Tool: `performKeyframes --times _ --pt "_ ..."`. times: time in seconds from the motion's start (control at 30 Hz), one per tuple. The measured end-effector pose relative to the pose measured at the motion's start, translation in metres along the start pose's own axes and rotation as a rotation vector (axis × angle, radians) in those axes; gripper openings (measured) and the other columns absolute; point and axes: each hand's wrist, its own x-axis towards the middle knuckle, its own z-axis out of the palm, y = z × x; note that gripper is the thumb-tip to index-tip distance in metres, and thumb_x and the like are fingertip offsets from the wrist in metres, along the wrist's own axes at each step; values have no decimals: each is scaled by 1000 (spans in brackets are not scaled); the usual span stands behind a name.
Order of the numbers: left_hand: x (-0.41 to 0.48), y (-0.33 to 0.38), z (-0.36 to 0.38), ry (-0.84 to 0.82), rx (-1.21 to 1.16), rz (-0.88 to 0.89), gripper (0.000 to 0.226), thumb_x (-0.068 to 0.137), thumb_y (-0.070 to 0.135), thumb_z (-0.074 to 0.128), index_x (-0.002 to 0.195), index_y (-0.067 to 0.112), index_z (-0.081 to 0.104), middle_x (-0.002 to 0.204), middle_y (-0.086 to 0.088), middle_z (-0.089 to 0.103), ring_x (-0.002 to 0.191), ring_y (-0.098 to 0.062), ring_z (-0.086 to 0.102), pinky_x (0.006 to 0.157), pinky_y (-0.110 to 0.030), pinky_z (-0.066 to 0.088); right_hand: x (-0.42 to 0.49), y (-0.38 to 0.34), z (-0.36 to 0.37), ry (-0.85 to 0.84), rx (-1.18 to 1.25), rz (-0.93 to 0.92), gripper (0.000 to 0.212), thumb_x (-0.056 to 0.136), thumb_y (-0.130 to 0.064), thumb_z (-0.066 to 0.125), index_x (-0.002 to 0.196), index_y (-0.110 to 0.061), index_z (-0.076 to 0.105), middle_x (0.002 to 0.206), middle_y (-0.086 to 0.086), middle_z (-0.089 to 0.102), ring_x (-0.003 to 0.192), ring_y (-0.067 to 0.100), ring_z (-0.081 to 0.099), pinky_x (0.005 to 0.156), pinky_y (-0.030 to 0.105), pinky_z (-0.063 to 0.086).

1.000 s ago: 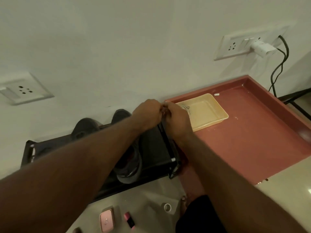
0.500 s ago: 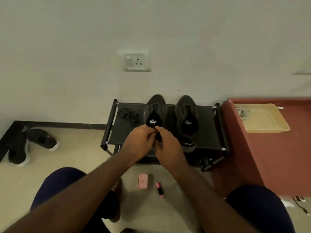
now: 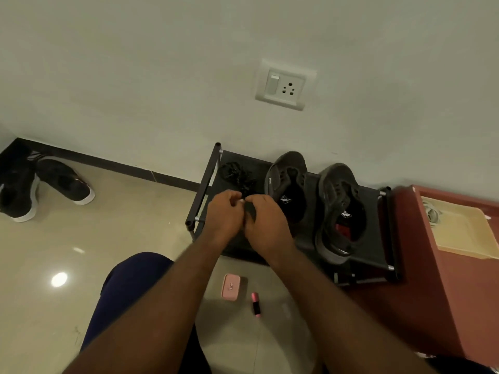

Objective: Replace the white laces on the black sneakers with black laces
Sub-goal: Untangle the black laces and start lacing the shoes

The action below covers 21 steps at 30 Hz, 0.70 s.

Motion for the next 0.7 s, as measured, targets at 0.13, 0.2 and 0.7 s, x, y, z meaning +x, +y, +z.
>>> performKeyframes --times 0.13,0.2,0.7 --pt "17 -1 -7 79 -154 -129 34 99 13 53 133 15 55 113 2 61 79 0 55 61 -8 44 62 2 15 -55 -68 79 39 99 -23 58 137 -15 52 133 8 56 120 25 56 100 38 47" --pt "22 -4 -8 79 -239 -206 33 99 13 53 132 17 55 113 4 61 82 -2 57 63 -14 46 91 -1 22 -70 -177 73 38 99 -25 57 136 -16 52 130 8 56 117 27 57 95 39 49" --pt "23 -5 -7 81 -363 -286 30 98 13 52 128 18 55 106 1 62 98 -16 63 89 -41 57 143 -7 -25 310 481 54 16 93 -7 63 103 -12 74 97 0 74 89 10 69 83 27 57"
